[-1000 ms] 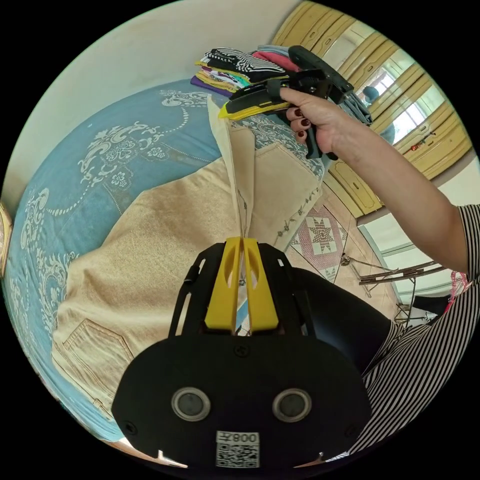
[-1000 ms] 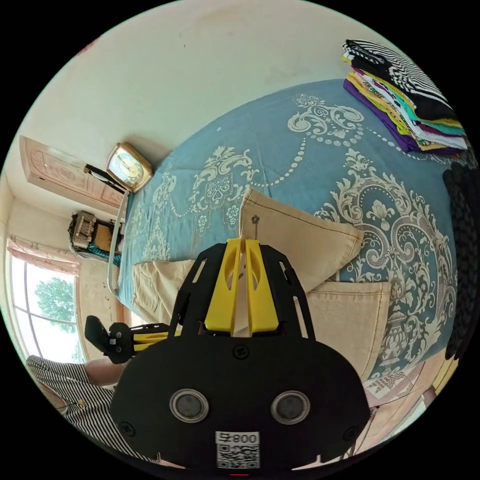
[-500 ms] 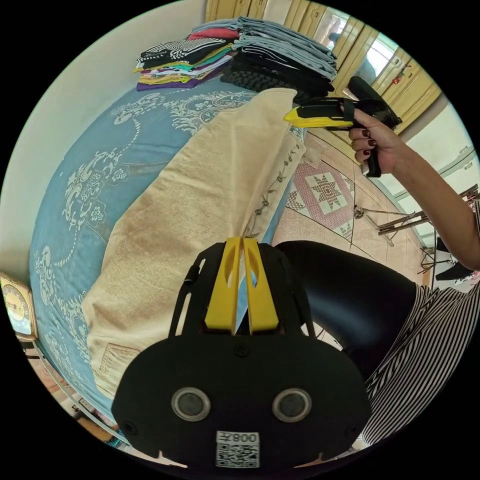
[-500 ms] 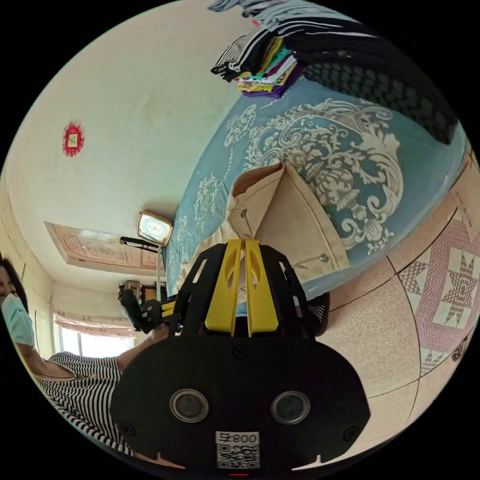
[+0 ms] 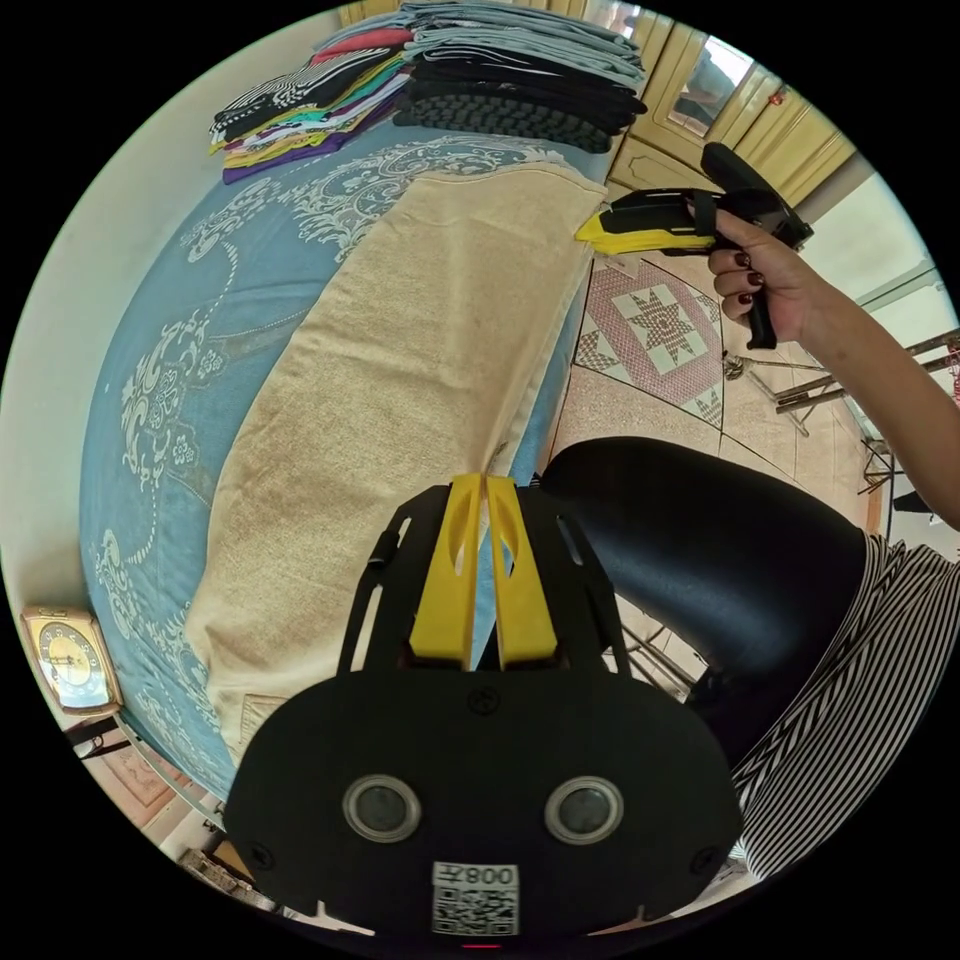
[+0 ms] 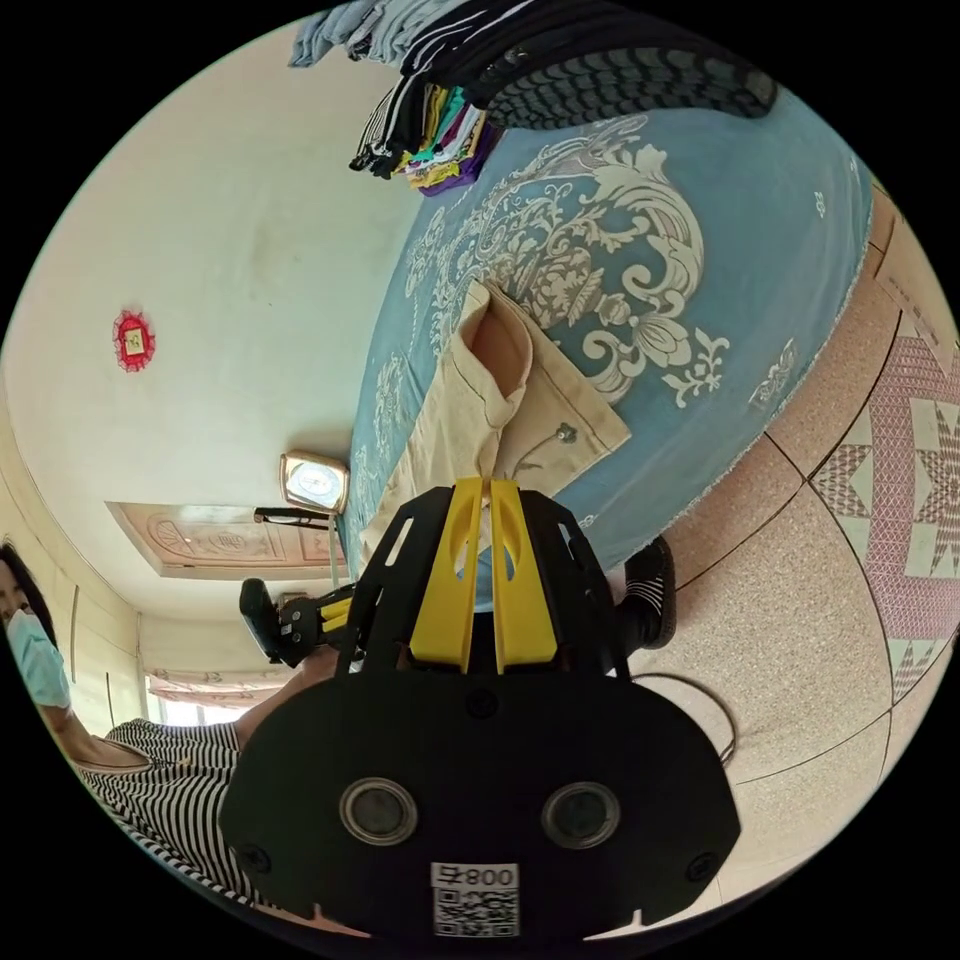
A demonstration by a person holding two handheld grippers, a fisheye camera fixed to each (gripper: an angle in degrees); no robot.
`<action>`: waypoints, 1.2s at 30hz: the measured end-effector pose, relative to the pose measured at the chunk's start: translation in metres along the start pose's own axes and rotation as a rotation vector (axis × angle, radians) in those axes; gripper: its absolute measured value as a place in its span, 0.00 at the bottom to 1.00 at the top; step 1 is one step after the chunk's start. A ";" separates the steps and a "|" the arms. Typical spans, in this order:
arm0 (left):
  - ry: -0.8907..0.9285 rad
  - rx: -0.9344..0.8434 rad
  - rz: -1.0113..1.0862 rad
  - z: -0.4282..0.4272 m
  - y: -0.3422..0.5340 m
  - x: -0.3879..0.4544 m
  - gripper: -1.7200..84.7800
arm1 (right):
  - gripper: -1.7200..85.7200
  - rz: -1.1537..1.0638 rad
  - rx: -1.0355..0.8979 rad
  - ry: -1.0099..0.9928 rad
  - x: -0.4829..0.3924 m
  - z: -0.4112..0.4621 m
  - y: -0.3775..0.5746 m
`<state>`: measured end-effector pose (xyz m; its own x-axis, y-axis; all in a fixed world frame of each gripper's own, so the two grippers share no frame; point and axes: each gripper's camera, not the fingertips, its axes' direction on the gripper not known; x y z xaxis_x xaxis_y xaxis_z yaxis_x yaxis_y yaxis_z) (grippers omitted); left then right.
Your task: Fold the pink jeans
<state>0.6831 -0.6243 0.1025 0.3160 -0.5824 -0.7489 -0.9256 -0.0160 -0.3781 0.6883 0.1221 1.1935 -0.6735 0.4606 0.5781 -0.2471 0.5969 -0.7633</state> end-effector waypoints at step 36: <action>0.344 0.230 -0.281 -0.021 0.123 -0.175 0.04 | 0.05 0.230 0.073 -0.218 0.089 0.028 -0.039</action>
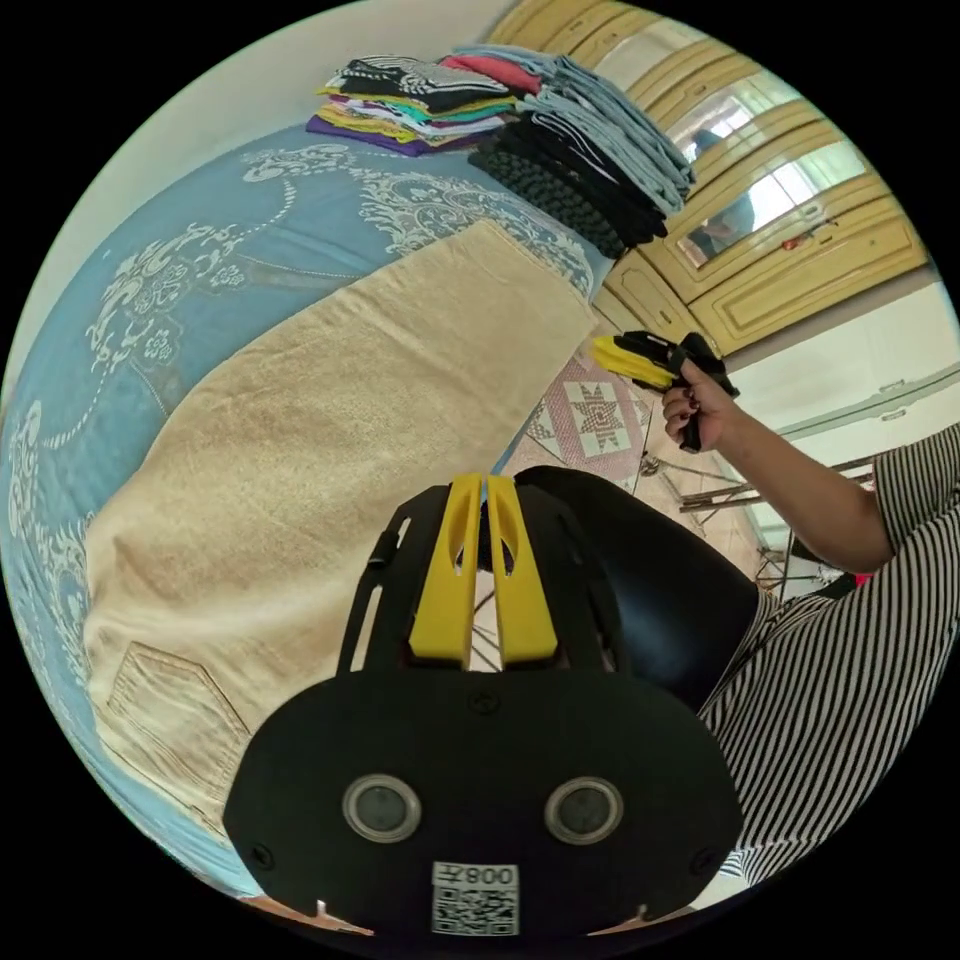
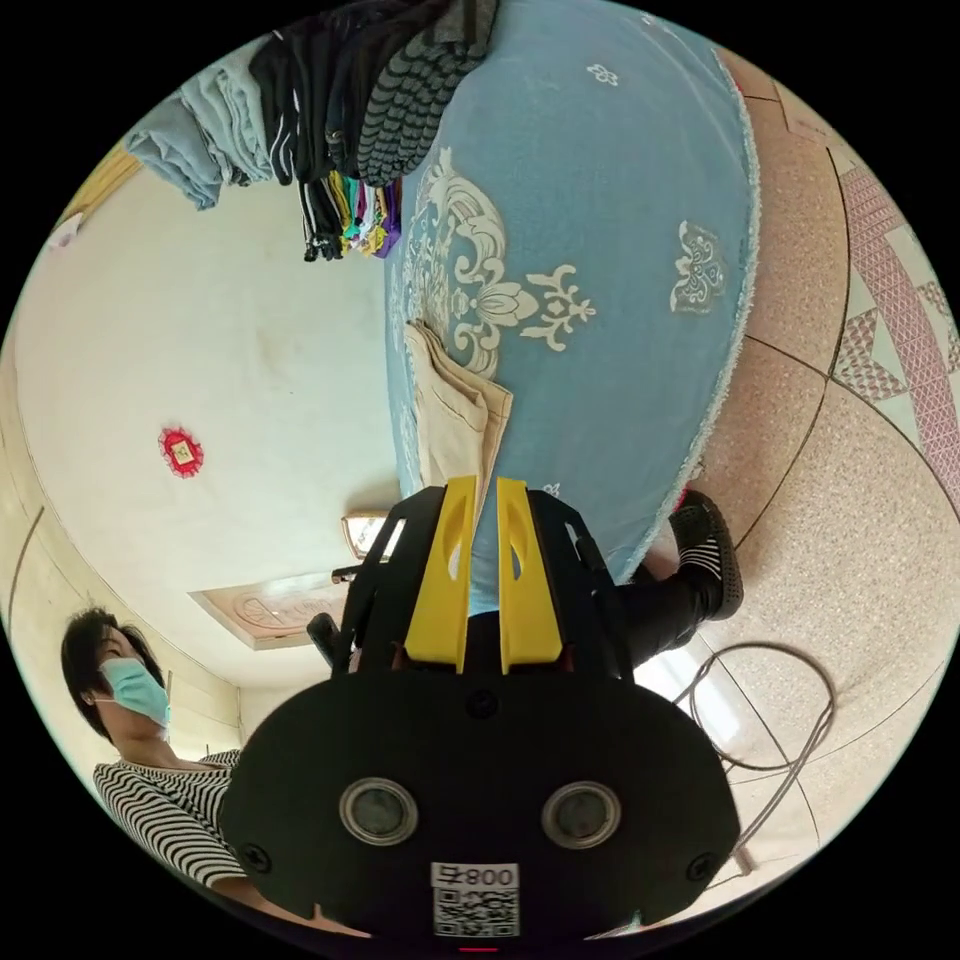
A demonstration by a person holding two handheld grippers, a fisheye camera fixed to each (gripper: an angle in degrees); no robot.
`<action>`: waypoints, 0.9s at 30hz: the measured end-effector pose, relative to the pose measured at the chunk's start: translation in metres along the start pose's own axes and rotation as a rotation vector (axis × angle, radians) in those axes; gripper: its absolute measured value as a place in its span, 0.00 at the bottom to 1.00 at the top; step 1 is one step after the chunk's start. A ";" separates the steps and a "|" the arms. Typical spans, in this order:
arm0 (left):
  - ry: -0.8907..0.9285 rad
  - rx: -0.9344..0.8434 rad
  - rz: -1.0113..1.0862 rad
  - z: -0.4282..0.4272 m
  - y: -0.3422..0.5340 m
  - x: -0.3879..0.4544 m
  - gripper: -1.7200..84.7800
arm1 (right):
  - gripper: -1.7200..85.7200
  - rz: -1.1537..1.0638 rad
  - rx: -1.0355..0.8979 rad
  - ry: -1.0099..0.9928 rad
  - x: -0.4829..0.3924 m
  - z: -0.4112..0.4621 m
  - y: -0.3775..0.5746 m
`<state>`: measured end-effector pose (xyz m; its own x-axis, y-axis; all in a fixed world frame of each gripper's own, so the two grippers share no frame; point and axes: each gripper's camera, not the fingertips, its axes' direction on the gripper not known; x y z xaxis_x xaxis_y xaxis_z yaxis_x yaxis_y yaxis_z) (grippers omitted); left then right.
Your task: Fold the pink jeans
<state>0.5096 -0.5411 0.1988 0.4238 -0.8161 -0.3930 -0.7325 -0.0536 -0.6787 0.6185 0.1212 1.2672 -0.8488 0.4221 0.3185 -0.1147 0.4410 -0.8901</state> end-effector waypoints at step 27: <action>-0.148 0.312 -0.406 -0.159 0.103 -0.329 0.04 | 0.02 -0.920 -0.923 0.378 -0.127 0.485 0.092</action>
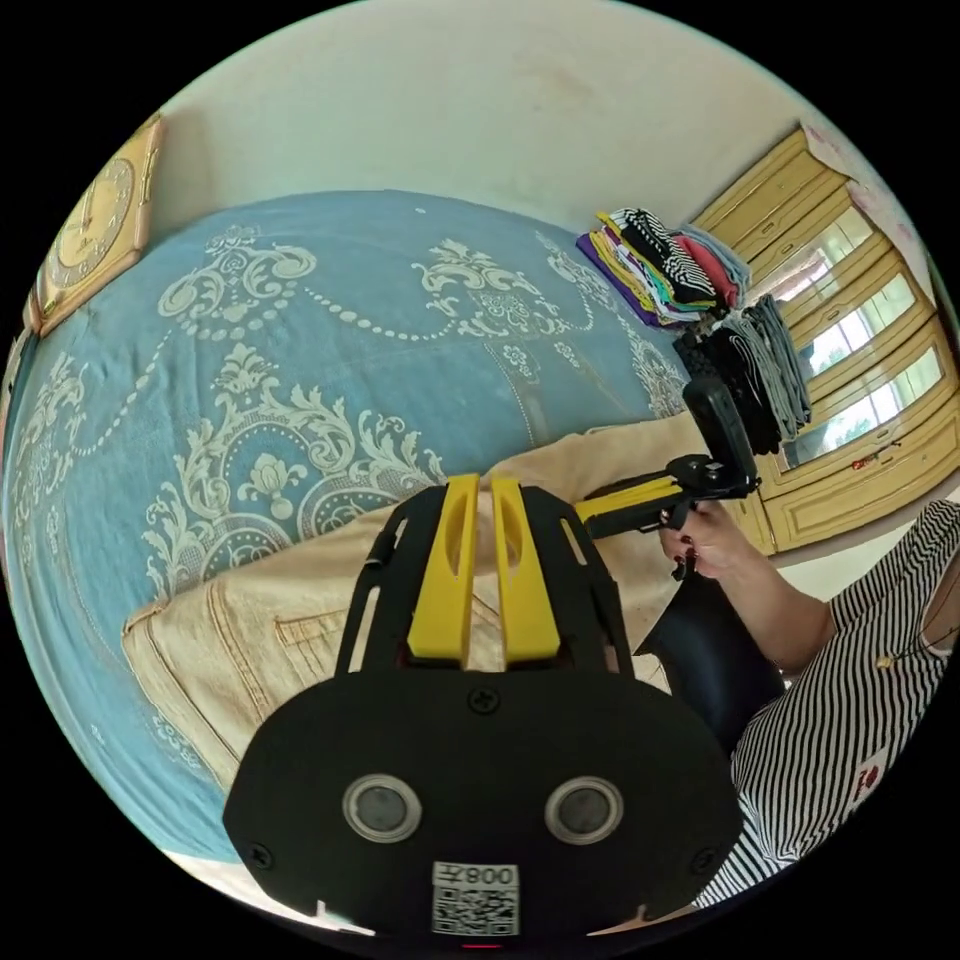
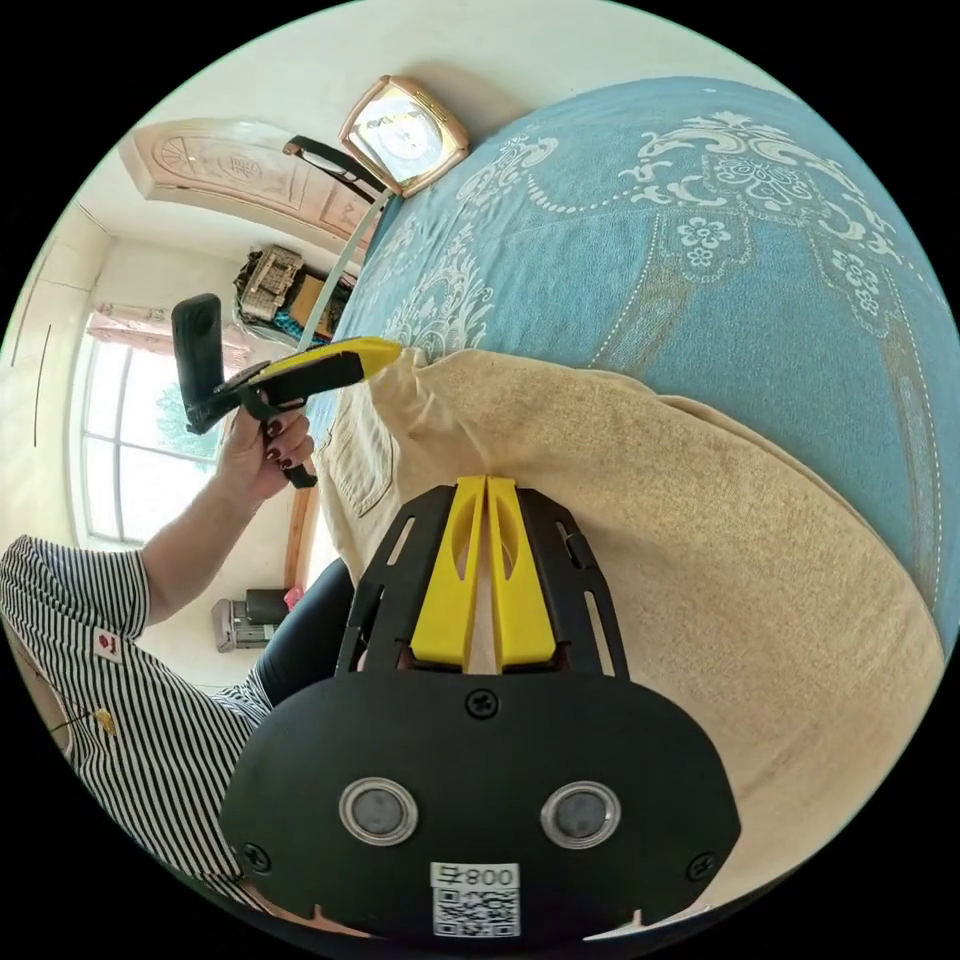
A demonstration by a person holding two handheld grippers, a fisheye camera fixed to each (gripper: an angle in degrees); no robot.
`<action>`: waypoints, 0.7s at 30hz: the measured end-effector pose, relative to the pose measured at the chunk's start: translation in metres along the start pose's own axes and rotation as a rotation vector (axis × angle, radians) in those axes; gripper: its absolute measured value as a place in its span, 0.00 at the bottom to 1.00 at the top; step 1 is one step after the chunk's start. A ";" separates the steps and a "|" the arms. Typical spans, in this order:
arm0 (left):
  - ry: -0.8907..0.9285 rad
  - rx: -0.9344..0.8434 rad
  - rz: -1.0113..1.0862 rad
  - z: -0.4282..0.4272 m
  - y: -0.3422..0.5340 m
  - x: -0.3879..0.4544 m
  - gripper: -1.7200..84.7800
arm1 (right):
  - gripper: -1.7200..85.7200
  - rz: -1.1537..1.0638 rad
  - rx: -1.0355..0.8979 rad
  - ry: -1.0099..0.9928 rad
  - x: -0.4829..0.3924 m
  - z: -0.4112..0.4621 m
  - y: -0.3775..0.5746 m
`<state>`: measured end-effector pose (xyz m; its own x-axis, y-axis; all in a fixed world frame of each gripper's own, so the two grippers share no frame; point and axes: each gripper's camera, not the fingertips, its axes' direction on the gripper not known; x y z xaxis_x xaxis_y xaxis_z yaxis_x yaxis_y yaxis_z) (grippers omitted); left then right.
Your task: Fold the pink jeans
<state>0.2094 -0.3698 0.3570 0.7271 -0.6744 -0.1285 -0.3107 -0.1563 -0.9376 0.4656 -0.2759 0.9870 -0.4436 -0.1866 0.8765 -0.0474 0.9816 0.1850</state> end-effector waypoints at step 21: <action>0.365 -0.304 -0.018 0.014 -0.090 -0.127 0.09 | 0.10 -0.280 0.036 -0.019 0.000 0.056 -0.091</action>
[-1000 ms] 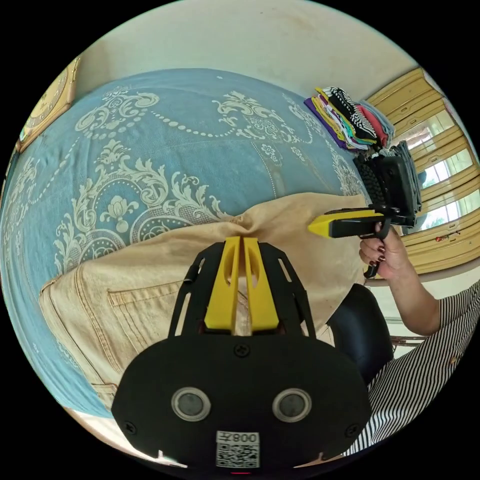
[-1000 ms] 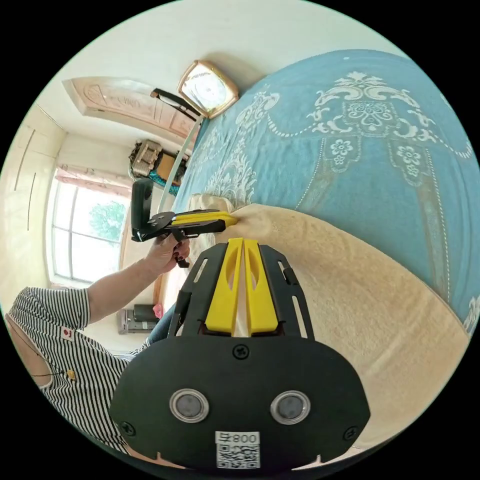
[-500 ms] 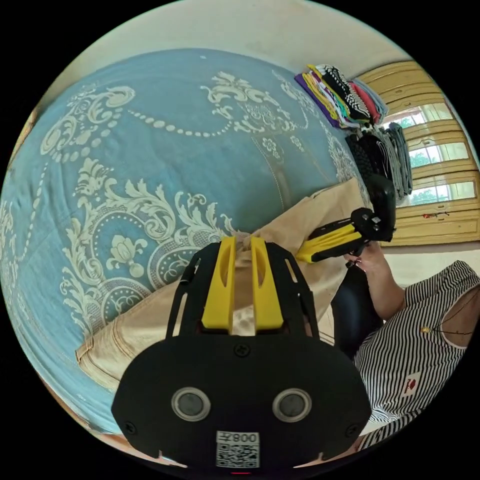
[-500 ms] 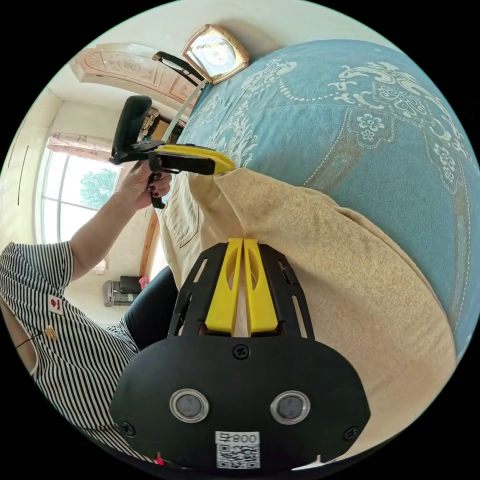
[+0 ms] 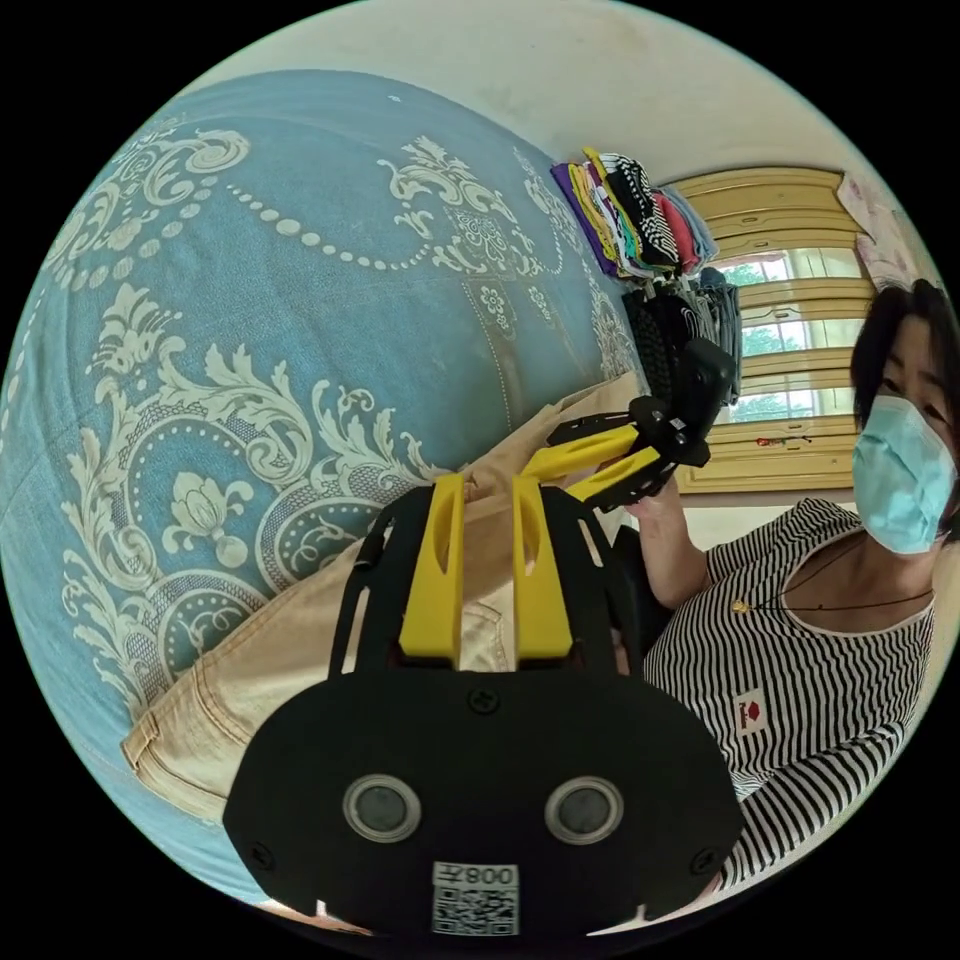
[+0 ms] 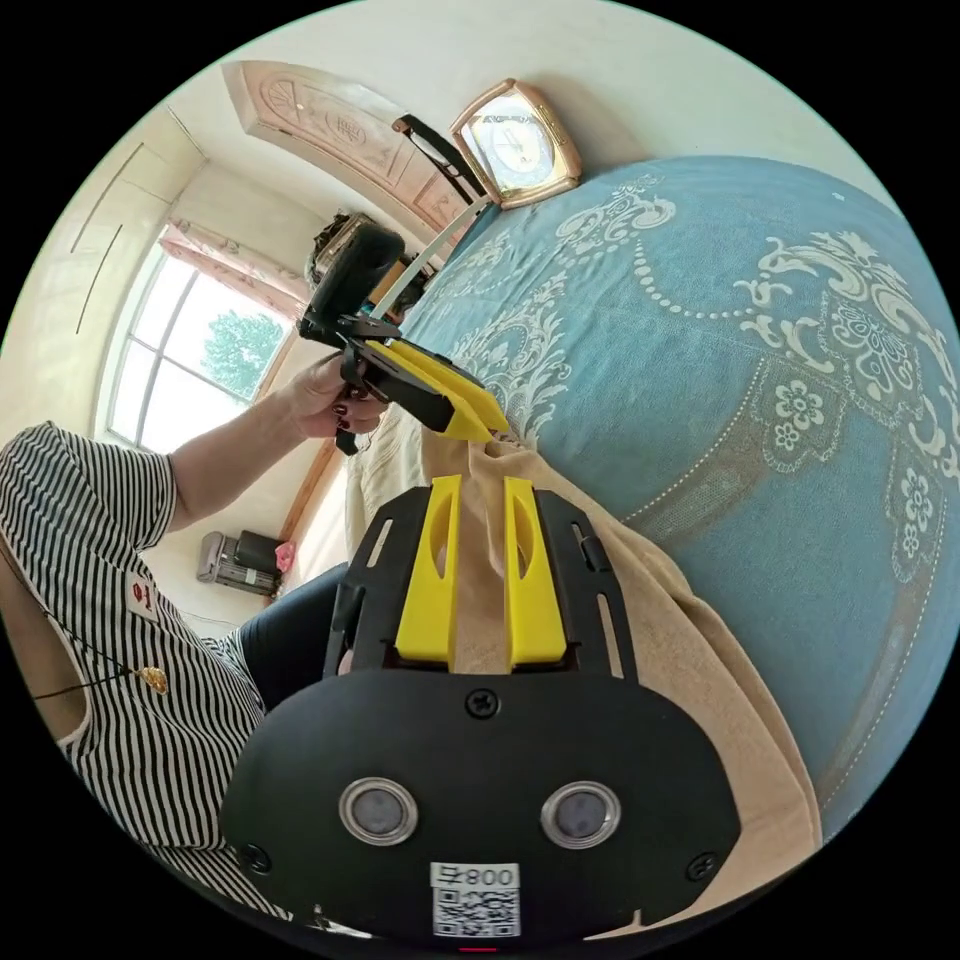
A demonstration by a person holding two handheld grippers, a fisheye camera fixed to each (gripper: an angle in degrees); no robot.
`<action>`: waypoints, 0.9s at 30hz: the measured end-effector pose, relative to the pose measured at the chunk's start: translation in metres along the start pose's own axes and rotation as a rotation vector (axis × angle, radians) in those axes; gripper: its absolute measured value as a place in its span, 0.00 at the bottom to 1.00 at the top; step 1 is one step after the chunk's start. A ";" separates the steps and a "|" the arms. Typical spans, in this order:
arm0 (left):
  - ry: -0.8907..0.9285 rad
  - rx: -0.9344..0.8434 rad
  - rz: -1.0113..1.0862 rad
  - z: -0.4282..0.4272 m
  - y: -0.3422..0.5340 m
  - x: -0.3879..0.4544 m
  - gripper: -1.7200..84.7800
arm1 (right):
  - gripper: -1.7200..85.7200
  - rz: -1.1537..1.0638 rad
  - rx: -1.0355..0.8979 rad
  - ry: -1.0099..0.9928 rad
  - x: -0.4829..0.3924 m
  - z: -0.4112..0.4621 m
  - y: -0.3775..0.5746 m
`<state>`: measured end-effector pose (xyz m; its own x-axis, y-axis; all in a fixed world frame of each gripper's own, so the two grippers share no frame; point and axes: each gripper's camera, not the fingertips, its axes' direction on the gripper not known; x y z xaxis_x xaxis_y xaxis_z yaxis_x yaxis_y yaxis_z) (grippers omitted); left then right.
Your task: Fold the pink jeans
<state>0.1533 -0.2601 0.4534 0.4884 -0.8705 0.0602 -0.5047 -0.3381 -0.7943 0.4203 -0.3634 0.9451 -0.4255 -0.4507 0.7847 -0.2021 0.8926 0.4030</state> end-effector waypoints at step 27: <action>-0.301 0.166 0.131 -0.078 -0.039 0.043 0.02 | 0.02 -0.124 -0.288 0.006 0.011 0.093 -0.058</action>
<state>0.1383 -0.3119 0.5339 0.6272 -0.7502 -0.2092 -0.4666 -0.1468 -0.8722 0.3451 -0.4194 0.8866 -0.4080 -0.5563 0.7239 0.0069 0.7910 0.6118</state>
